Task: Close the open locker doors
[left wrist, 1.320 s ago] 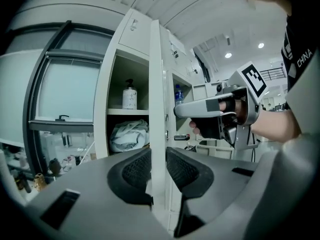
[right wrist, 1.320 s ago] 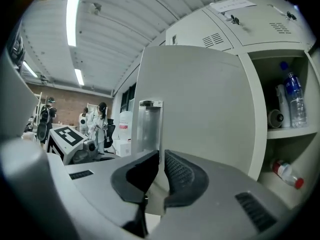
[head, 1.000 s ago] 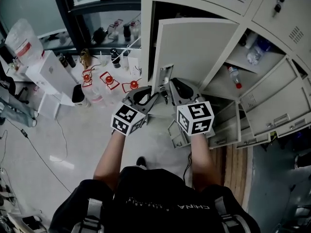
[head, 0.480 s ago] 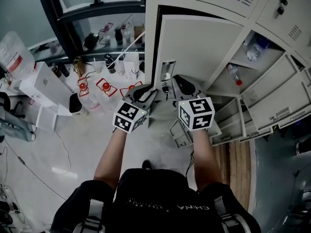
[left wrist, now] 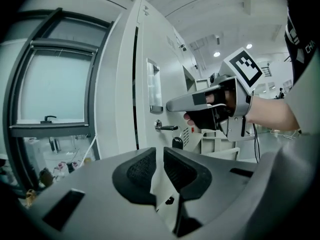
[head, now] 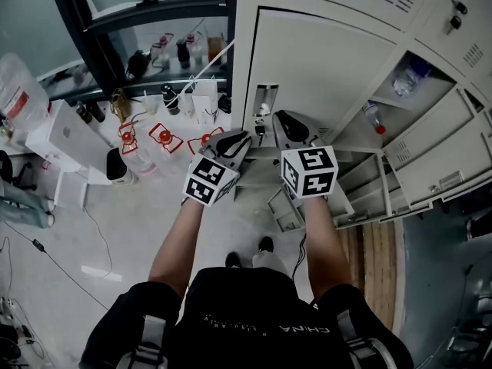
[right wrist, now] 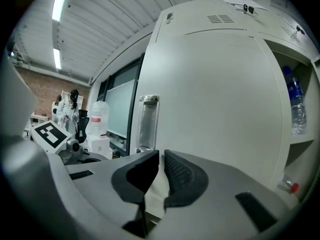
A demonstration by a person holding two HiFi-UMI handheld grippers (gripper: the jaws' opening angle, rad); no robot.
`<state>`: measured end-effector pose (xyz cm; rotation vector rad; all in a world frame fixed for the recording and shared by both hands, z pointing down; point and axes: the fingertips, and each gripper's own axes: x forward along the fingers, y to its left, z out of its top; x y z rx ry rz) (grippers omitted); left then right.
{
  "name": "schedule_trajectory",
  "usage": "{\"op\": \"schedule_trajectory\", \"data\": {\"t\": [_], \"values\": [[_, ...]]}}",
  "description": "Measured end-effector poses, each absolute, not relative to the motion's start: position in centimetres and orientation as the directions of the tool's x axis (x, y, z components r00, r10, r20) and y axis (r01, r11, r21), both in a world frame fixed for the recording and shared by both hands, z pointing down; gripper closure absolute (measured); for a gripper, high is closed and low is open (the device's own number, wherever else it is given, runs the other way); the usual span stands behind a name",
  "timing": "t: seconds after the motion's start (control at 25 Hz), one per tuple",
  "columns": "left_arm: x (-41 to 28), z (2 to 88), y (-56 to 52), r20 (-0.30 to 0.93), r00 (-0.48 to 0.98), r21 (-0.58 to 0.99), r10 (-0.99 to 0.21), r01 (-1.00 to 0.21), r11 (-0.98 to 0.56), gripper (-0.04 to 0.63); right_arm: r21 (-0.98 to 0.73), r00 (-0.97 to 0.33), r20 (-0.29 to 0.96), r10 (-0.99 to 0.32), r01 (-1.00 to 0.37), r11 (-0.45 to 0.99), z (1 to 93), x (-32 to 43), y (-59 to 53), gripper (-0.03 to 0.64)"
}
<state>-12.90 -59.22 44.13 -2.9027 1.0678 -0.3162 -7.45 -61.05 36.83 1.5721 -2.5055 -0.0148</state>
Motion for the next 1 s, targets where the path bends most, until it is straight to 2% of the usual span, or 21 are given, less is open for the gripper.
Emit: {"op": "schedule_trajectory", "data": {"t": [0.68, 1.0], "values": [[-13.0, 45.3, -63.2, 0.2, 0.707, -0.073, -0.679, -0.68, -0.729, 0.562, 0.09, -0.462, 0.145, -0.875, -0.875, 0.476, 36.7, -7.6, -63.1, 0.561], [-12.6, 45.5, -63.4, 0.236, 0.678, -0.106, -0.696, -0.694, -0.712, 0.575, -0.005, -0.497, 0.167, -0.851, -0.864, 0.504, 37.3, -7.2, -62.6, 0.561]]}}
